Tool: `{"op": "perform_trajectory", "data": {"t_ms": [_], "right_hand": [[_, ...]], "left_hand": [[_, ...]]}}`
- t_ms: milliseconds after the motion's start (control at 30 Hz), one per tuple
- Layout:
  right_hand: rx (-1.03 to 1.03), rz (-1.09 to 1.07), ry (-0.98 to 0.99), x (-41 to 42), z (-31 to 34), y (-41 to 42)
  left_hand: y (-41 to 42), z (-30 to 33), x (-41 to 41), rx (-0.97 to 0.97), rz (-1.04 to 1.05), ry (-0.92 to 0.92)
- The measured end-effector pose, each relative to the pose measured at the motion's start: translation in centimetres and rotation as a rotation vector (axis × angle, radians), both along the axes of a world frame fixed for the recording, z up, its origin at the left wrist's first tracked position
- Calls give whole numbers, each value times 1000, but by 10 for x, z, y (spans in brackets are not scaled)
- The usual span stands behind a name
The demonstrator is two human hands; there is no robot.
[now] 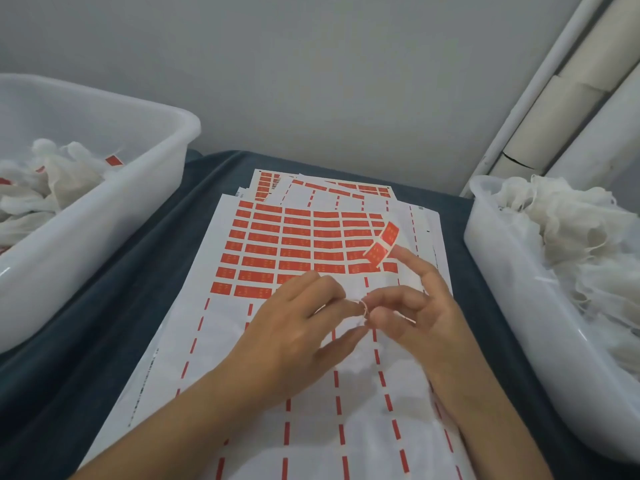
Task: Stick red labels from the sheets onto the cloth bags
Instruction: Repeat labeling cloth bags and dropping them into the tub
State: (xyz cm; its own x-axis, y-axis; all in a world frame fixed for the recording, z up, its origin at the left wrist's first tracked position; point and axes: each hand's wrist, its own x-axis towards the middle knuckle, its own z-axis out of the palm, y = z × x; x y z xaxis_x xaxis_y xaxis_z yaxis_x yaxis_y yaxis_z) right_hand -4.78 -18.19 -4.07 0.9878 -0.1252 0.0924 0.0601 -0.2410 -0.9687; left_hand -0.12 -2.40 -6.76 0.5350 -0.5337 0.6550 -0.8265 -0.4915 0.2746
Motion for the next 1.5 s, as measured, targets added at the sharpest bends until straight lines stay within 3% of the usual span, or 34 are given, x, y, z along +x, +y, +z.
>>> {"op": "perform_trajectory", "data": {"t_ms": [267, 500, 633, 767, 900, 1033, 1500], "right_hand": [[-113, -70, -102, -4, -6, -1], [-101, -87, -119, -3, -5, -6], [-143, -129, -85, -3, -5, -4], [-89, -217, -68, -6, 4, -4], [58, -49, 39, -9, 7, 2], [66, -56, 110, -8, 2, 8], [48, -165, -14, -5, -2, 9]], "left_hand": [[-1, -3, 0, 19, -24, 9], [-1, 8, -3, -209, -57, 586], [-2, 10, 1, -225, -84, 582], [2, 11, 6, -359, -59, 696], [1, 11, 4, -367, -80, 701], [1, 11, 2, -369, -91, 688], [0, 12, 1, -396, -117, 797]]}}
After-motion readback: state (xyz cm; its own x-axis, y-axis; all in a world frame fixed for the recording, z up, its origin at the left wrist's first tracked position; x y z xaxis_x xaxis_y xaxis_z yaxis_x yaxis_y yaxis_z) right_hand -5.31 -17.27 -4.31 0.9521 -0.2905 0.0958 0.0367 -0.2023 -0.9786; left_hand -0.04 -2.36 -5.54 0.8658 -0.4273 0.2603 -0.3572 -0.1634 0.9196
